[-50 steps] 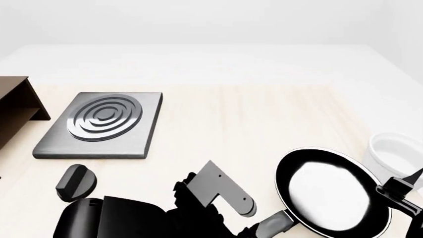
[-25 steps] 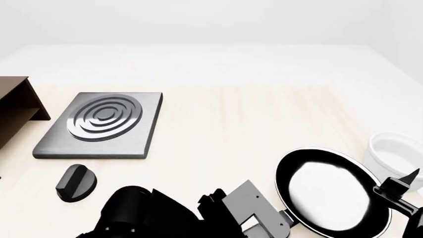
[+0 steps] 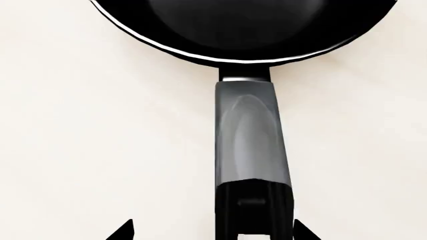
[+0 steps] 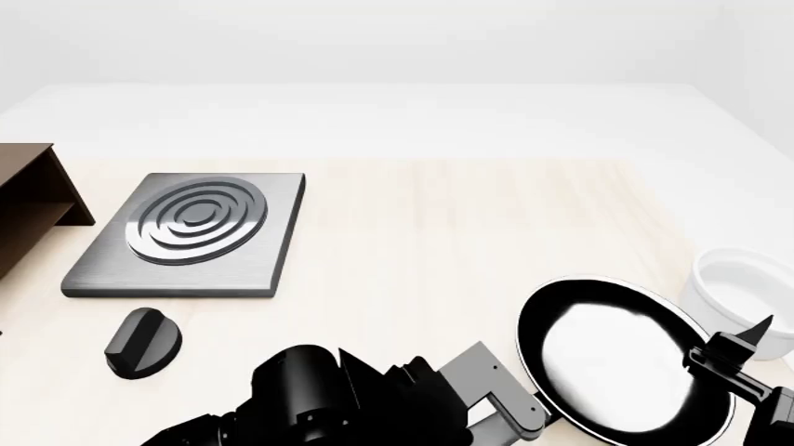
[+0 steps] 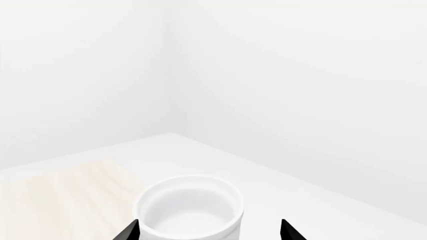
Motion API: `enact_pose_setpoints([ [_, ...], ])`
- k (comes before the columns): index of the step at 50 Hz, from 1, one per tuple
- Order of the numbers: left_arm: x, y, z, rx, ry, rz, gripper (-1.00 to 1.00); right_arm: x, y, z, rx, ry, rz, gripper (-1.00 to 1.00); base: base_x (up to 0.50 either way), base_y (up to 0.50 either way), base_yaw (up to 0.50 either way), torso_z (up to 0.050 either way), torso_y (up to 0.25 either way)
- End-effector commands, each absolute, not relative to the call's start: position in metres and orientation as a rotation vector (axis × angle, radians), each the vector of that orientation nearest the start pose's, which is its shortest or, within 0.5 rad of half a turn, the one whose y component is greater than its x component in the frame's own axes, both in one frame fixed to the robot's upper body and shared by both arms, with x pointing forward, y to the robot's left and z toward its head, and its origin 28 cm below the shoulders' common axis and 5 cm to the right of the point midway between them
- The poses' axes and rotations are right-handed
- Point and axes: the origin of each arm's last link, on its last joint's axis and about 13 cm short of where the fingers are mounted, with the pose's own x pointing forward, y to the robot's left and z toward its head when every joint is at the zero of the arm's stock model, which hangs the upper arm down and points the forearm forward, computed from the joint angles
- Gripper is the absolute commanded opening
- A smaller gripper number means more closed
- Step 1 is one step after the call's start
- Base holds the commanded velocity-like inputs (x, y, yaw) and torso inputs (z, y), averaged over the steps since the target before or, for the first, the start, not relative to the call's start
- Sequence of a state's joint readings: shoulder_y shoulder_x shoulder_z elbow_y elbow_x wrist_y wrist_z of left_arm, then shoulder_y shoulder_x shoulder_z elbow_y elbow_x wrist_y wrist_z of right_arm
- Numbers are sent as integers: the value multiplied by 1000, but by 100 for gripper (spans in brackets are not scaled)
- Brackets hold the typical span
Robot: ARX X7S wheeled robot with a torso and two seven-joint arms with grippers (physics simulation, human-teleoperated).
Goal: Put the frying pan on top of the cabinet.
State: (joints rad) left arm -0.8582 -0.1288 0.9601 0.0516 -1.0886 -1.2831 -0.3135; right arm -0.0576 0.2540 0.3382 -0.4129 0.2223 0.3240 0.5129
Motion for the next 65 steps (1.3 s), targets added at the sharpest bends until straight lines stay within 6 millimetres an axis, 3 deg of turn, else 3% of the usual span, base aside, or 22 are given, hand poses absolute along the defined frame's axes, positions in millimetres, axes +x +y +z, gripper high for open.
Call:
enact_pose_setpoints([
  [1, 252, 84, 98, 470, 857, -956, 100, 188, -202, 88, -41, -114, -735, 100, 0, 0, 0, 0, 0],
  [9, 255, 81, 89, 457, 886, -994, 100, 188, -202, 87, -39, -114, -732, 100, 0, 0, 0, 0, 0],
  [10, 257, 81, 87, 460, 875, -973, -100, 188, -202, 87, -39, -115, -731, 100, 0, 0, 0, 0, 0],
  [20, 256, 82, 92, 471, 843, -953, -100, 189, -201, 84, -36, -113, -719, 100, 0, 0, 0, 0, 0],
  [29, 256, 93, 114, 437, 769, -875, -100, 188, -201, 87, -37, -120, -721, 100, 0, 0, 0, 0, 0],
  [35, 256, 116, 137, 412, 713, -808, -100, 188, -201, 88, -39, -122, -717, 100, 0, 0, 0, 0, 0],
  [40, 252, 151, 171, 346, 610, -720, -100, 188, -201, 90, -40, -124, -718, 100, 0, 0, 0, 0, 0],
  [46, 259, 176, 201, 278, 504, -581, -100, 190, -200, 91, -39, -128, -712, 100, 0, 0, 0, 0, 0],
  [50, 279, 194, 227, 208, 425, -448, -100, 190, -200, 91, -40, -128, -711, 100, 0, 0, 0, 0, 3],
  [52, 299, 209, 245, 150, 409, -344, -100, 190, -200, 92, -41, -128, -710, 100, 0, 0, 0, 0, 0],
  [56, 332, 235, 265, 96, 394, -151, -100, 189, -201, 91, -41, -127, -711, 100, 0, 0, 1, 0, 3],
  [57, 332, 235, 265, 96, 394, -151, -100, 189, -201, 91, -41, -127, -711, 100, 0, 0, 0, 0, 0],
  [58, 345, 247, 273, 67, 385, -55, -100, 190, -201, 90, -41, -125, -710, 100, 0, 0, 0, 0, 0],
  [65, 384, 296, 299, -50, 384, 237, -100, 192, -199, 92, -47, -124, -701, 100, 0, 0, 1, 0, 3],
])
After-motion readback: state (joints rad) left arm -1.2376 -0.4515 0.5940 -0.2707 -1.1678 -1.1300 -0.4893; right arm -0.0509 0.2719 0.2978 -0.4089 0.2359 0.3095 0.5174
